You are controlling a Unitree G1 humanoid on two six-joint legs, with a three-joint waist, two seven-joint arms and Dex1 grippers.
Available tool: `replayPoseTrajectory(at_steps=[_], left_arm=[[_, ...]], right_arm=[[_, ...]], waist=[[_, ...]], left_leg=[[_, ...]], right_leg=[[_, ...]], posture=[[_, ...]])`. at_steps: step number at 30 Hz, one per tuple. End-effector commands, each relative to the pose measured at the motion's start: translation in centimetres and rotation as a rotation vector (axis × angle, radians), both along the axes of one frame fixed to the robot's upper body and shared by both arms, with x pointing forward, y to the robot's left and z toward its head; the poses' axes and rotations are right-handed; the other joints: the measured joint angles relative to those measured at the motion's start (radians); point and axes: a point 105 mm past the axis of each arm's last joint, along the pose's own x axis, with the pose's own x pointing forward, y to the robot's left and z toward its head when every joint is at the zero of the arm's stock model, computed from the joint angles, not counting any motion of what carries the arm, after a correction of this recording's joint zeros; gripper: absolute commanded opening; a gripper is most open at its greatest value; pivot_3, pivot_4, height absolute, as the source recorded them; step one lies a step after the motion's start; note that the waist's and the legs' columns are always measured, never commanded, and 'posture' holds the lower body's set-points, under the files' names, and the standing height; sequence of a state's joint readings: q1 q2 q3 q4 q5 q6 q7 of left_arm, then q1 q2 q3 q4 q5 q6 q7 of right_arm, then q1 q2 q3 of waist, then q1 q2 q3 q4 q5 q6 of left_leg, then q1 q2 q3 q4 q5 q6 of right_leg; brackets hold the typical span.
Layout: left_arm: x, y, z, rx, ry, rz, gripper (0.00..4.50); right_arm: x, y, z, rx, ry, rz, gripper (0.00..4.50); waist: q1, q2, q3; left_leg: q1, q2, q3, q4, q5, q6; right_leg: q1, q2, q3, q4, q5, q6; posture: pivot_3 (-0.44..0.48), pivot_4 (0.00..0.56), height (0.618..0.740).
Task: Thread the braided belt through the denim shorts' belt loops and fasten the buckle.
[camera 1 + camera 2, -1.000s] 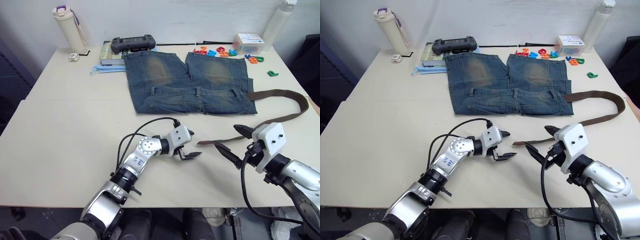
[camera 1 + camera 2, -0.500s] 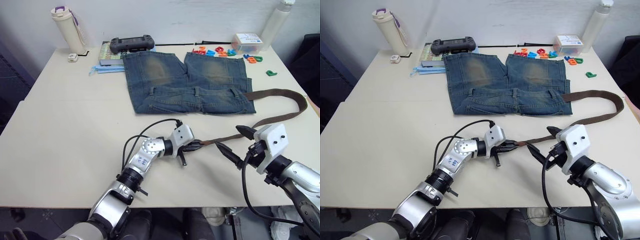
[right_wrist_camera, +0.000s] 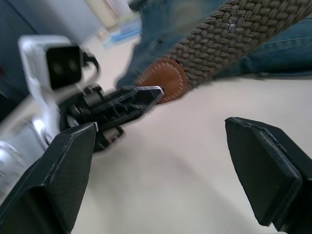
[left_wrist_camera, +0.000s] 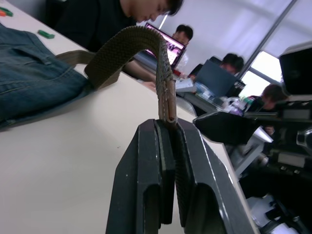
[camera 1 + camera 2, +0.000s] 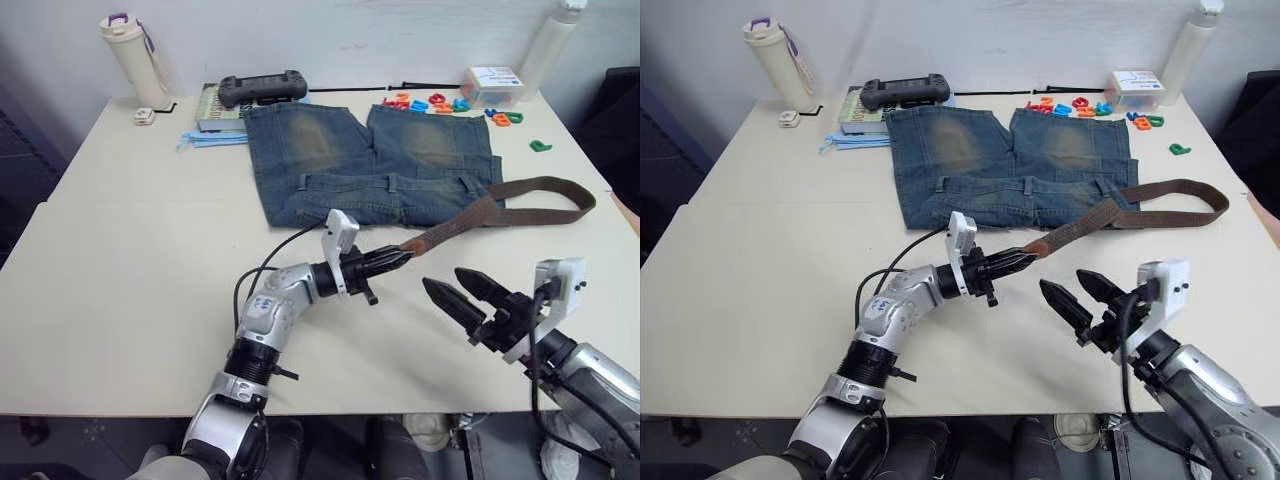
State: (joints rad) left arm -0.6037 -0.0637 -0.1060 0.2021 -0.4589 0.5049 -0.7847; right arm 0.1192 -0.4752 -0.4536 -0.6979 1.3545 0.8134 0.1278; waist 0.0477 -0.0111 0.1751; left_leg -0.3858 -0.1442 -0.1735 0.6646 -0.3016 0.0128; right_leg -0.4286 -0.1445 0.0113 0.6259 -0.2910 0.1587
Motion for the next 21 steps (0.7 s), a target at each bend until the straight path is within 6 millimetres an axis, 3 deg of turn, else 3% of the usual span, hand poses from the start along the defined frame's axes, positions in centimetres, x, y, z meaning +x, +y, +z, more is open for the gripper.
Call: replayPoseTrajectory(at_steps=[1,7,20,21], left_arm=[[-1.2,-0.1,1.6,-0.060,-0.026,-0.046,0.03],[-2.1,-0.2,1.7,-0.059,-0.016,-0.094,0.03],[-2.7,-0.3,1.6,-0.051,-0.008,-0.120,0.03],[-2.6,-0.2,1.6,-0.051,-0.006,-0.115,0.00]], right_arm=[[1.0,-1.4,0.1,0.154,0.060,-0.073,4.50],[2.2,-2.3,1.6,0.344,0.035,-0.088,4.50],[3.1,-2.6,2.9,0.439,-0.010,-0.078,4.50],[3.1,-2.6,3.0,0.437,-0.012,-0.080,4.26]], waist=[[0.000,0.000,0.000],[-0.001,0.001,0.000],[-0.002,0.001,0.000],[-0.002,0.001,0.000]], left_leg=[[0.000,0.000,0.000,0.000,0.000,0.000],[0.000,0.000,0.001,0.000,0.000,0.000],[0.000,0.000,0.001,0.000,0.000,0.000],[0.000,0.000,0.001,0.000,0.000,0.000]], right_leg=[[0.000,0.000,0.000,0.000,0.000,0.000],[0.000,0.000,0.000,0.000,0.000,0.000],[0.000,0.001,0.001,0.000,0.000,0.000],[0.000,0.000,0.001,0.000,0.000,0.000]], posture=[[0.000,0.150,0.714],[0.000,0.150,0.714],[0.000,0.150,0.714],[0.000,0.150,0.714]])
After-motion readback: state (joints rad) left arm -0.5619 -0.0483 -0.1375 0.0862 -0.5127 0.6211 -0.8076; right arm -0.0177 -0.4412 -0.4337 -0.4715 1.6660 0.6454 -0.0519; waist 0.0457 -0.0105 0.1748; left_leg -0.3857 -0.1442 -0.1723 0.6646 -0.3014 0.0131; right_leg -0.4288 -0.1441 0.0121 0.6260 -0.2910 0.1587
